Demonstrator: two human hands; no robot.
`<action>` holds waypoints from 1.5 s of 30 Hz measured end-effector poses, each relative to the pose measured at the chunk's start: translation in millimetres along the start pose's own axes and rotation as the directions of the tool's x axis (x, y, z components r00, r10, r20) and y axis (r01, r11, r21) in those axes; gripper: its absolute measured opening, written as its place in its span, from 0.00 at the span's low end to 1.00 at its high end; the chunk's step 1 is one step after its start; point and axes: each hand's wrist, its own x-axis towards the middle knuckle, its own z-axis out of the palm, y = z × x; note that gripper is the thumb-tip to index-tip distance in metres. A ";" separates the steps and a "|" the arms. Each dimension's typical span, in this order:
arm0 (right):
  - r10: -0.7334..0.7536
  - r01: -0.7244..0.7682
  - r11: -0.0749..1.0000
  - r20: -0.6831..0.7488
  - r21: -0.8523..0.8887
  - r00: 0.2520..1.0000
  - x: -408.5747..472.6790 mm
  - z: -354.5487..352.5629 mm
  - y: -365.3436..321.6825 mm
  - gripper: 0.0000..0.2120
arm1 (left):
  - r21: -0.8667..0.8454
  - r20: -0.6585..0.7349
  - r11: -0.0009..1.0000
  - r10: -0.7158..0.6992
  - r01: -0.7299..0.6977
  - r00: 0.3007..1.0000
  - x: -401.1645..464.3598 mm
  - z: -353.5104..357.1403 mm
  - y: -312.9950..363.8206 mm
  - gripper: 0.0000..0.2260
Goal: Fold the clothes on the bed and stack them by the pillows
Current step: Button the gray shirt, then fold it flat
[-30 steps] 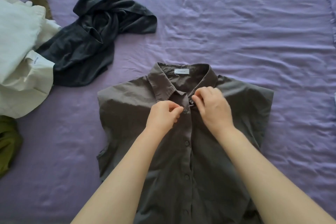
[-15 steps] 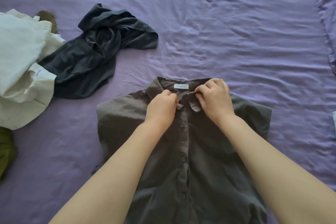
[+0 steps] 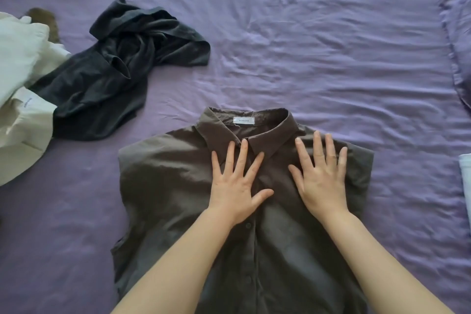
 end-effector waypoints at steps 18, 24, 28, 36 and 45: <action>-0.164 0.179 0.983 0.251 -0.036 0.954 -111.8 -10.2 -27.3 0.31 | -0.006 -0.048 0.999 0.046 -0.047 0.998 -103.9 -7.6 4.7 0.28; -0.192 0.207 0.978 0.370 -0.002 0.909 -208.2 -7.2 -68.5 0.27 | -0.007 0.040 0.994 0.105 -0.105 0.994 -183.4 20.4 15.4 0.27; -0.108 0.148 0.987 0.423 -0.064 0.899 -221.1 -0.3 -72.8 0.27 | -0.025 0.083 0.998 0.064 -0.062 0.994 -198.3 40.8 21.9 0.30; -0.047 0.135 0.985 0.576 -0.111 0.816 -209.6 16.4 -50.9 0.32 | 0.043 0.312 0.996 0.056 -0.073 0.949 -171.1 39.8 17.3 0.40; -0.308 0.294 0.951 0.389 0.098 0.868 -270.3 -11.1 -95.7 0.33 | -0.105 0.205 0.993 -0.039 0.062 0.978 -257.9 48.2 24.0 0.31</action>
